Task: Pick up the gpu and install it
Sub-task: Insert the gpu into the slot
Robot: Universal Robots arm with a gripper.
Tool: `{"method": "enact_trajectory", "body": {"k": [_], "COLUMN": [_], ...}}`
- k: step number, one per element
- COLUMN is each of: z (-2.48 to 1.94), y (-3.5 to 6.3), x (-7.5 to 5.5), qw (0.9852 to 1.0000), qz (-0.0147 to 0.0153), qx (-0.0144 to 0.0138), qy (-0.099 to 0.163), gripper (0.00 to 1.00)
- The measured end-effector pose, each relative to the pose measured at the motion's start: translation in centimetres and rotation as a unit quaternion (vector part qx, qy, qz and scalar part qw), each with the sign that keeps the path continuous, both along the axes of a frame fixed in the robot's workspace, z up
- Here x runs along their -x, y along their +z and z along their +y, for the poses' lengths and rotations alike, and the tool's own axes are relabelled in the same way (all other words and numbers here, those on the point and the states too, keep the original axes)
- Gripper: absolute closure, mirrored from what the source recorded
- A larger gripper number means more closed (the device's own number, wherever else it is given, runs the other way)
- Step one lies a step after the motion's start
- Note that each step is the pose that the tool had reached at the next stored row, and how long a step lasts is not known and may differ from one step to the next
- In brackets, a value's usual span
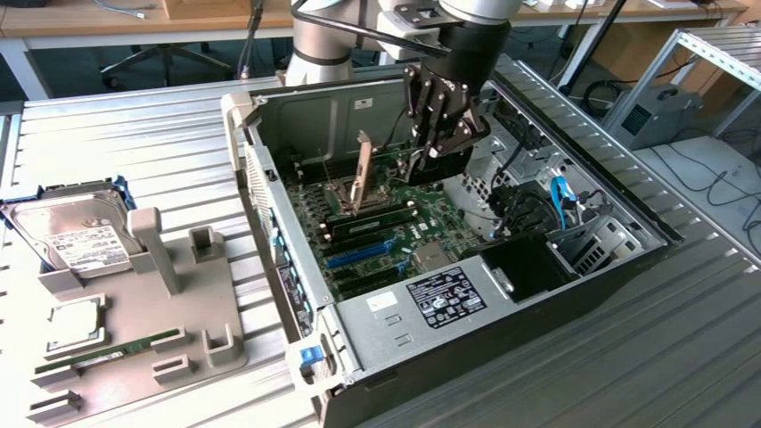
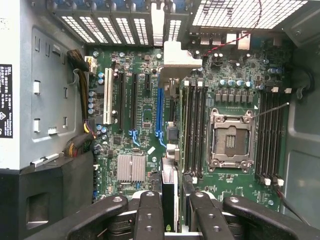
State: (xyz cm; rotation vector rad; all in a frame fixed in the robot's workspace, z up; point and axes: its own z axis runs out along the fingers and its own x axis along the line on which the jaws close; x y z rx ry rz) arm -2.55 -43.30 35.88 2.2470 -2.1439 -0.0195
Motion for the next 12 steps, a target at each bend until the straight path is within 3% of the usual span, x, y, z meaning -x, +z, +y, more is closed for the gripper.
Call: {"method": "enact_trajectory", "body": {"k": [12], "z": [0.0], "y": [-0.31], "x": [0.06], "qw": [1.0], "qz": [0.0], "qx": [0.0004], "qy": [0.0], "gripper": [0.74]}}
